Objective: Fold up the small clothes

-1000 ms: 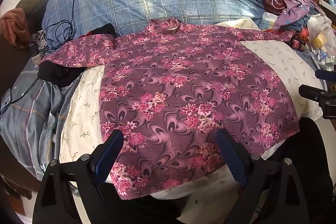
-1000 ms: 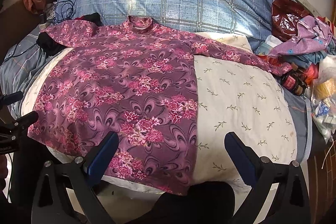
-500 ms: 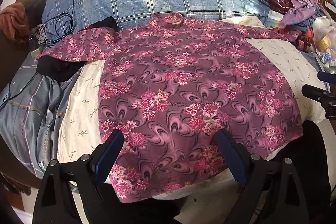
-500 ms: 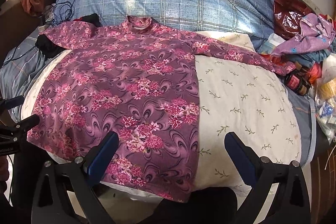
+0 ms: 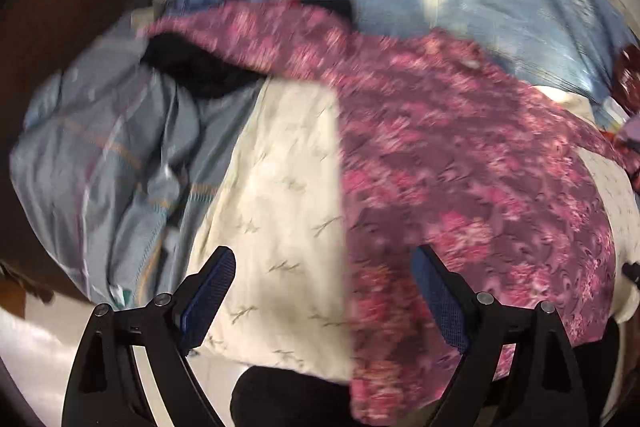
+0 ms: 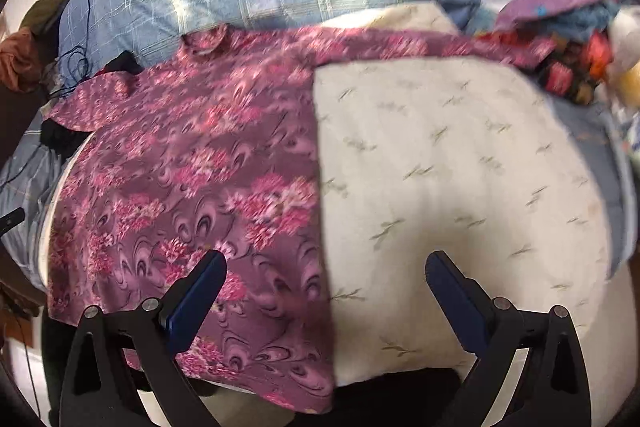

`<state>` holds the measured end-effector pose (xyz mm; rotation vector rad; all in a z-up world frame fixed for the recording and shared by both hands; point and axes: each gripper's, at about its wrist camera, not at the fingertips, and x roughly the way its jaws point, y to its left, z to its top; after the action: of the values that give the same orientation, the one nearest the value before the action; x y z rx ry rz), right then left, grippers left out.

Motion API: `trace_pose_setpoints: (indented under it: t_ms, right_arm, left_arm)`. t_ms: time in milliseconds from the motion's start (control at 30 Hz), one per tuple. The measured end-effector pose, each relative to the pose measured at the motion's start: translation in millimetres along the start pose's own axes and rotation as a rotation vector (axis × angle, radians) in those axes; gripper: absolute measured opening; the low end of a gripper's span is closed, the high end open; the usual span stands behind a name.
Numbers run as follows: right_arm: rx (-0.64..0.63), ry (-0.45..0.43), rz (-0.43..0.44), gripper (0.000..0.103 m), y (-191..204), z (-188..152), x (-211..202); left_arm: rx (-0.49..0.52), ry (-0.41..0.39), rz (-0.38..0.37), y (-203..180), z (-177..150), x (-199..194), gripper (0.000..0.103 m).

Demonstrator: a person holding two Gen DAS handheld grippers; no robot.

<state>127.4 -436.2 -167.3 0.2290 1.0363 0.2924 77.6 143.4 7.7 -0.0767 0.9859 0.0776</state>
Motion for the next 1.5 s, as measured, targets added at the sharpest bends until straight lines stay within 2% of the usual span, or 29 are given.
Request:
trace_pose_setpoints:
  t_ms: [100,267,300,333,367,400,433,467,500,533,600,667,733,767,800,867,900,967,1033,1067,1100,1133,1167,1200,1267,1333,1433,1467,1500]
  right_arm:
    - [-0.009,0.031,0.036,0.100,8.0,-5.2,15.3]
    - [-0.021,0.098,0.114,0.093,24.9,-12.8,37.9]
    - [-0.041,0.090,0.104,0.092,28.5,-14.9,38.6]
    - [-0.068,0.074,0.104,0.086,32.2,-16.8,37.3]
    - [-0.080,0.064,0.112,0.069,33.2,-17.7,36.3]
    - [-0.086,0.054,0.116,0.055,32.7,-18.2,34.9]
    - [-0.089,0.049,0.115,0.020,31.4,-18.8,34.2]
    - [-0.090,0.047,0.118,0.005,28.9,-18.8,33.7]
    - [-0.089,0.039,0.129,0.005,26.2,-18.4,31.9]
    - [-0.088,0.032,0.146,0.005,24.6,-16.8,30.9]
    - [-0.101,-0.006,0.173,0.004,21.3,-12.0,18.3]
    - [-0.097,-0.062,0.175,0.004,14.4,-3.9,-1.7]
    - [-0.082,-0.066,0.180,0.004,1.6,2.3,-11.8]
    - [-0.081,-0.049,0.174,0.004,-1.9,2.3,-7.1]
    - [-0.085,-0.027,0.165,0.004,-3.9,-0.3,-0.7]
    - [-0.077,0.031,0.147,0.004,-5.3,-8.7,16.6]
    - [-0.049,0.061,0.154,0.004,-7.3,-13.0,24.9]
    - [-0.016,0.067,0.184,0.007,-8.8,-14.7,25.8]
    - [0.014,0.054,0.201,0.011,-11.7,-7.4,16.0]
    - [0.026,0.045,0.214,0.012,-14.3,-1.9,11.4]
    - [0.040,0.025,0.222,0.014,-17.2,4.1,5.9]
    - [0.060,-0.008,0.230,0.020,-21.1,14.1,0.0]
    - [0.073,-0.025,0.236,0.030,-22.5,21.6,-1.9]
    - [0.099,-0.054,0.236,0.034,-26.1,34.5,-2.5]
    - [0.119,-0.077,0.239,0.054,-28.2,58.5,8.5]
    - [0.129,-0.059,0.228,0.054,-22.0,75.8,28.8]
    - [0.132,0.004,0.216,0.054,-5.4,99.5,75.7]
    - [0.106,0.044,0.203,0.049,0.7,102.6,91.6]
    - [0.071,0.046,0.173,0.042,8.2,104.2,97.4]
  left_arm:
    - [-0.051,0.114,-0.073,11.7,-4.3,27.8,0.090]
    - [-0.080,0.279,-0.265,2.8,-20.6,73.1,0.089]
    - [-0.075,0.275,-0.263,3.0,-22.6,76.4,0.089]
    - [-0.066,0.270,-0.254,0.3,-22.2,78.6,0.089]
    - [-0.061,0.267,-0.258,-1.1,-20.8,80.4,0.089]
    - [-0.061,0.264,-0.281,-3.3,-20.1,80.3,0.085]
    - [-0.070,0.261,-0.312,-6.7,-22.2,78.1,0.076]
    - [-0.074,0.266,-0.354,-10.0,-23.1,77.1,0.051]
    - [-0.081,0.290,-0.389,-13.1,-23.2,80.2,0.020]
    - [-0.096,0.308,-0.392,-14.4,-22.5,83.7,0.009]
    - [-0.137,0.304,-0.397,-9.0,-19.6,80.8,0.006]
    - [-0.160,0.283,-0.385,-0.6,-16.2,69.5,0.006]
    - [-0.134,0.279,-0.284,3.3,-15.7,65.2,0.006]
    - [-0.116,0.298,-0.217,4.6,-18.2,71.8,0.006]
    - [-0.112,0.325,-0.187,3.6,-22.0,78.0,0.006]
    - [-0.133,0.357,-0.202,7.7,-29.4,88.0,0.007]
    - [-0.137,0.348,-0.214,8.9,-28.6,86.3,0.007]
    - [-0.132,0.303,-0.236,13.5,-19.3,75.9,0.007]
    - [-0.103,0.238,-0.218,15.7,-5.6,62.9,0.008]
    - [-0.092,0.216,-0.209,13.3,-0.7,56.9,0.012]
    - [-0.078,0.186,-0.205,11.3,8.7,50.7,0.023]
    - [-0.071,0.166,-0.211,8.5,17.9,49.6,0.031]
    - [-0.061,0.153,-0.221,1.8,22.6,45.1,0.046]
    - [-0.054,0.142,-0.225,-6.2,28.5,42.6,0.051]
    - [-0.065,0.160,-0.243,-20.9,40.7,53.9,0.051]
    - [-0.069,0.183,-0.277,-30.8,47.3,70.8,0.051]
    - [-0.045,0.210,-0.242,-54.0,56.2,96.4,0.051]
    - [-0.025,0.217,-0.220,-61.9,56.5,105.0,0.051]
    - [-0.016,0.228,-0.194,-62.4,57.9,111.9,0.050]
